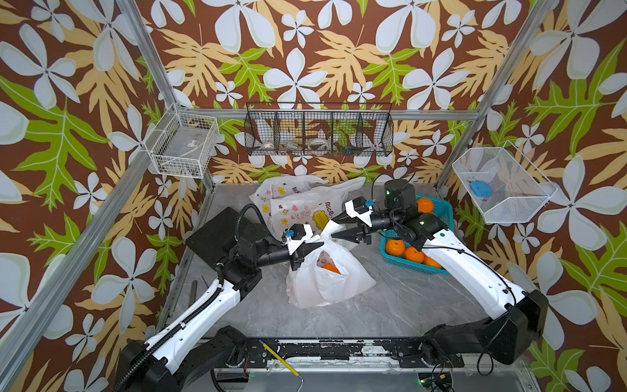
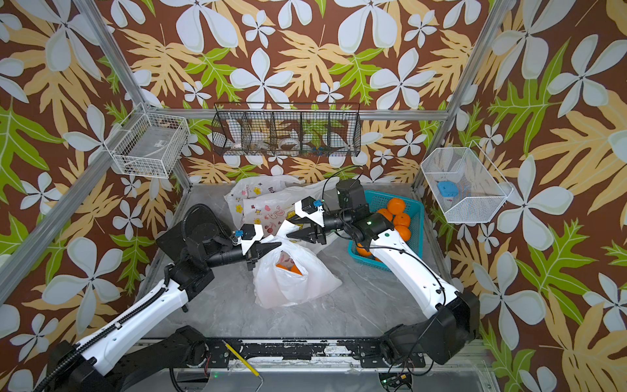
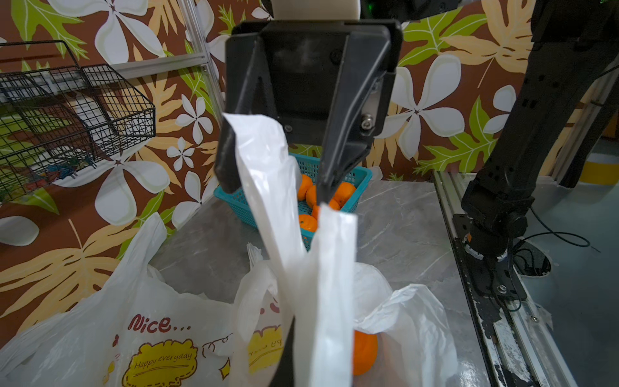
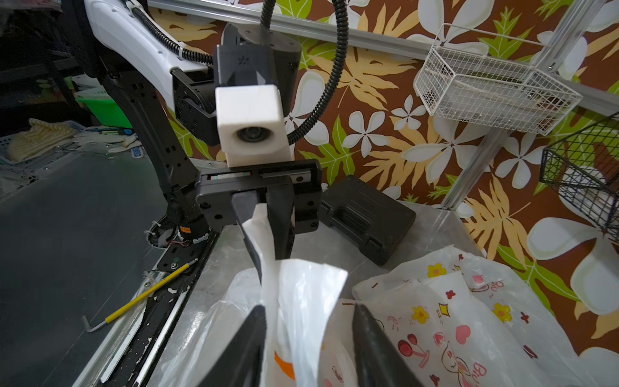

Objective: Place the oranges into plastic bags & tie knots
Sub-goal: Tie the plastic bag at the center of the board.

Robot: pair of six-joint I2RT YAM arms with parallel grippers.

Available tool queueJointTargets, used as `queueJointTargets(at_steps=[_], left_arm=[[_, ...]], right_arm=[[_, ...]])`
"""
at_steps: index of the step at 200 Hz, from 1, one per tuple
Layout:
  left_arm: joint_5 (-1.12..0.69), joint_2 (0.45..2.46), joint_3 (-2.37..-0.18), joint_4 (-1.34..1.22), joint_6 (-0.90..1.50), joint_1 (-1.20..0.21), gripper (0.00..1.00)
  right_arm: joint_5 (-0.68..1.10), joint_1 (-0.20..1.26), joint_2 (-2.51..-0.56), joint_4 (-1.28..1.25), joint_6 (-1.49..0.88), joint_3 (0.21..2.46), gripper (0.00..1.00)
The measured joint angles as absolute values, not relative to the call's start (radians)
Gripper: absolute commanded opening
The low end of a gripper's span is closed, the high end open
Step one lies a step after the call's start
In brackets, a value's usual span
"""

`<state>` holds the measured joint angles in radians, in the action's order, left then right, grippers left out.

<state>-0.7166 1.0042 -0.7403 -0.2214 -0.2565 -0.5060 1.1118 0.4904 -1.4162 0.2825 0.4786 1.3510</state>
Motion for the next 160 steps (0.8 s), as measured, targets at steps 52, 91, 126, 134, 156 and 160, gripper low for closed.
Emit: queueJointTargets(at_steps=[52,91,126,134,156,160], left_arm=[[-0.701,1.006,-0.732,-0.224,-0.257,-0.506,0.11],[-0.689,1.016,-0.731,-0.224,-0.257,-0.506,0.03],[-0.677,1.012,-0.725,-0.226,-0.260,-0.506,0.00],[-0.670,1.008,-0.722,-0.228,-0.261,-0.506,0.00],[-0.640,0.992,-0.713,-0.247,-0.264,-0.508,0.00],[-0.636,0.989,-0.711,-0.252,-0.264,-0.509,0.00]], right_arm=[[1.121,0.490,-1.386,0.317,0.487,1.364,0.00],[1.116,0.490,-1.351,0.323,0.500,1.349,0.00],[1.074,0.490,-1.299,0.339,0.509,1.304,0.00],[1.061,0.490,-1.280,0.348,0.515,1.284,0.00],[1.022,0.490,-1.216,0.362,0.530,1.213,0.00],[1.019,0.490,-1.205,0.363,0.532,1.195,0.00]])
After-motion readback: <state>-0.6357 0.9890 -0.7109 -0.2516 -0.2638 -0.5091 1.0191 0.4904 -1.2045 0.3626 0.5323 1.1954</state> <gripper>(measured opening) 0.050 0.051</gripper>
